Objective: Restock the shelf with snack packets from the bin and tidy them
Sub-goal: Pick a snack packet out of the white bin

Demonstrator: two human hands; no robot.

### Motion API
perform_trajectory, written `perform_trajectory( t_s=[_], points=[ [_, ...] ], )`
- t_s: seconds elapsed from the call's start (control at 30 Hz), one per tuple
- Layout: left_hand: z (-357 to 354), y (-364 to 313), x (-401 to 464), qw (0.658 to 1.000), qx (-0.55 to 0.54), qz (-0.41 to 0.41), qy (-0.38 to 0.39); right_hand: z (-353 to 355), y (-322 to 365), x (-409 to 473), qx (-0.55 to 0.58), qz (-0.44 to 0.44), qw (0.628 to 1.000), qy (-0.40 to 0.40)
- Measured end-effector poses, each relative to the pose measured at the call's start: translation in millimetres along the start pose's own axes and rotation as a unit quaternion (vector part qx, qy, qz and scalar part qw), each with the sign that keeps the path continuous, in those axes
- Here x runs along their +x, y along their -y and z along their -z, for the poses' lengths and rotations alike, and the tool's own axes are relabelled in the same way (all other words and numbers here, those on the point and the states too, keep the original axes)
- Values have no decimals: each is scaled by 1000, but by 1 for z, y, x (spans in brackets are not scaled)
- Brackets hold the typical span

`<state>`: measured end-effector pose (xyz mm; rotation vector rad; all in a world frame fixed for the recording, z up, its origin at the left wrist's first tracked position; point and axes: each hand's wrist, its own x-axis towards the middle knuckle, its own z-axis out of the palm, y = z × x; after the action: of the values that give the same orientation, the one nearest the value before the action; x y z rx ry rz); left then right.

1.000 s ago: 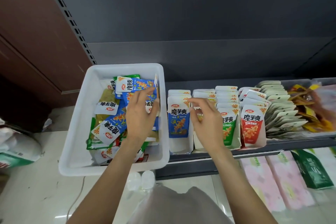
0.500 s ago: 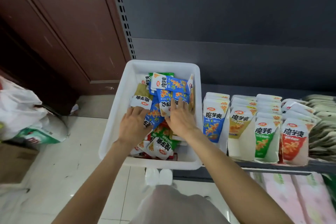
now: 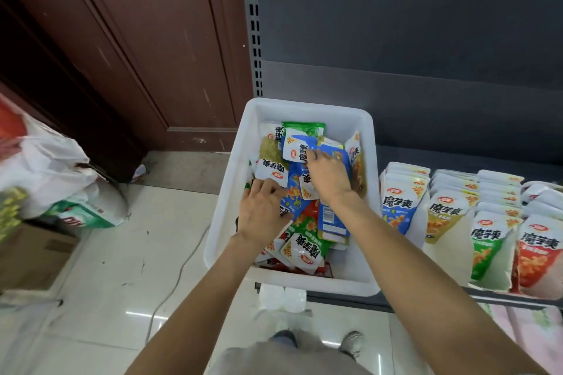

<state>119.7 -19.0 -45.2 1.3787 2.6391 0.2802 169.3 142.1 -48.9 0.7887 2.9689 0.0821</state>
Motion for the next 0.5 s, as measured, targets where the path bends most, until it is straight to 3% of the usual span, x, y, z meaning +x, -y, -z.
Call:
perform_trajectory(
  t_s=[0.07,0.13,0.17,0.23,0.27,0.3,0.33,0.5],
  points=[
    [1,-1,-1,997,-62,28,-46,7,5,-20,-11,28,999,-11],
    [5,-6,-5,963,-232,92,-99,16,11,-39,38,22,998,-37],
    [9,-10,-6,925,-344,139,-85,19,15,-47,91,9,993,-69],
    [16,-20,-7,797,-566,209,-22,25,24,-61,188,-13,974,-129],
    [17,-24,-7,736,-637,228,-20,26,31,-67,210,-4,965,-157],
    [16,-26,-6,702,-671,237,-36,27,36,-73,224,13,957,-184],
    [17,-28,-5,696,-674,241,-60,28,40,-77,236,27,950,-202],
    [13,-19,-8,756,-605,208,-139,32,31,-95,352,-3,909,-223]
  ],
)
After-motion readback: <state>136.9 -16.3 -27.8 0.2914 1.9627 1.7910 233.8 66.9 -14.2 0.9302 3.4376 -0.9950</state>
